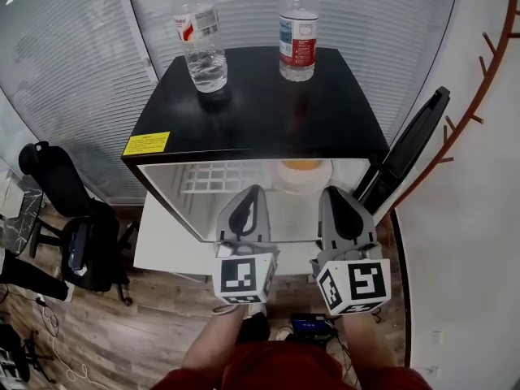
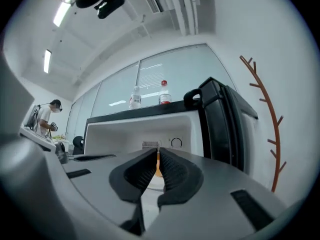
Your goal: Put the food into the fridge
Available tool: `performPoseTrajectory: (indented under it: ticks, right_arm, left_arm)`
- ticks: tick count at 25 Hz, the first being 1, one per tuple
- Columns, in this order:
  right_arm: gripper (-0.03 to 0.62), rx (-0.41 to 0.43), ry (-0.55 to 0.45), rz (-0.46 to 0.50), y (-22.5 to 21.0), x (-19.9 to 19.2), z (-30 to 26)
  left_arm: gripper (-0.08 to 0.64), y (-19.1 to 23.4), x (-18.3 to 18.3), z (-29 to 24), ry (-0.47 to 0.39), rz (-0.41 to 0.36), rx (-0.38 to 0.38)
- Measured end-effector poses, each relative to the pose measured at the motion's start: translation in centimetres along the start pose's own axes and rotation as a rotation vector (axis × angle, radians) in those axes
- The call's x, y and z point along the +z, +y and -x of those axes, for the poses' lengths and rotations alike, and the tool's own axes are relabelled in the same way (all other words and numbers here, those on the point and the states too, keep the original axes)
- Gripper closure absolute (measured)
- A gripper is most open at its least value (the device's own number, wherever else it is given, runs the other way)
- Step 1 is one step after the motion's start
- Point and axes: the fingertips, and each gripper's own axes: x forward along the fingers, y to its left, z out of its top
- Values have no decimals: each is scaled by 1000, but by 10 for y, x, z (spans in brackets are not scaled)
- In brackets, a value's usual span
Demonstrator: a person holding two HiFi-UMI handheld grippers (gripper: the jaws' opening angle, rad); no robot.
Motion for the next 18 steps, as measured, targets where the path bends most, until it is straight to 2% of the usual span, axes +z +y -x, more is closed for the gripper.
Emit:
performPoseTrajectory:
  ticks: [4,18]
  right_arm:
    - [555,-27,-9,46,2,-6,2]
    - [557,-9,6,84,12,-15,-6]
  left_arm:
    - [532,1,-3,3,11,-9,7]
    - [532,4,1,12,9,-21,19]
